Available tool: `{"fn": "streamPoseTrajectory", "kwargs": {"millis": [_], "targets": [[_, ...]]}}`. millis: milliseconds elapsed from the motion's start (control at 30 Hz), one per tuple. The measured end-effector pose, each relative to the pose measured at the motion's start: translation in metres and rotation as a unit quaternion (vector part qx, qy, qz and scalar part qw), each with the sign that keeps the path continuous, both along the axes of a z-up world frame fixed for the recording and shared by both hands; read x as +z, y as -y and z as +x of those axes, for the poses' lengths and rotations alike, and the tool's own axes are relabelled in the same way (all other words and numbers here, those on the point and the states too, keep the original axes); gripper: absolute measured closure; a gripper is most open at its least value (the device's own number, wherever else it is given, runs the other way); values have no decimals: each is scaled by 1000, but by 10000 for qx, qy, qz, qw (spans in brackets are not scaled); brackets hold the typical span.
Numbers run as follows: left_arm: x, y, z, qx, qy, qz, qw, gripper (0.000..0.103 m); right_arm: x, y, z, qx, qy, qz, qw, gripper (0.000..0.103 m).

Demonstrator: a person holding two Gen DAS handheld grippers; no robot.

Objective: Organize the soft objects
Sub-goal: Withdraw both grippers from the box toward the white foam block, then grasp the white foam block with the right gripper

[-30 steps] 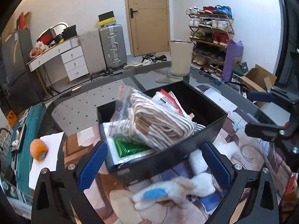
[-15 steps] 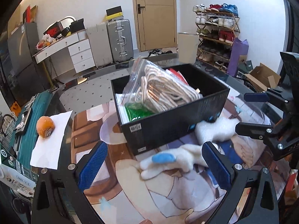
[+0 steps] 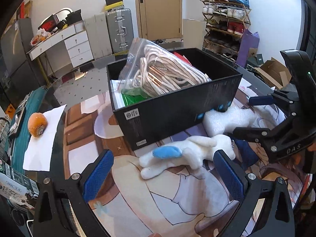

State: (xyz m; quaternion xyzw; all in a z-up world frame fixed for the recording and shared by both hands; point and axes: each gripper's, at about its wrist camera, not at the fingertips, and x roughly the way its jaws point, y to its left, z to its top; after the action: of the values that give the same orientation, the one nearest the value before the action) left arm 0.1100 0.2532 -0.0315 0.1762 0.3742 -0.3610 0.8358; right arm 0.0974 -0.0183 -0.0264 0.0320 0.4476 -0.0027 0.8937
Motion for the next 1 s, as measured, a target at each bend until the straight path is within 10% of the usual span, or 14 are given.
{"fn": "streamPoseTrajectory", "kwargs": {"millis": [1000], "targets": [[-16,8,-7,-275,-103,285,9992,1,2,-6,-4,100,-66,-66,9999,0]]}}
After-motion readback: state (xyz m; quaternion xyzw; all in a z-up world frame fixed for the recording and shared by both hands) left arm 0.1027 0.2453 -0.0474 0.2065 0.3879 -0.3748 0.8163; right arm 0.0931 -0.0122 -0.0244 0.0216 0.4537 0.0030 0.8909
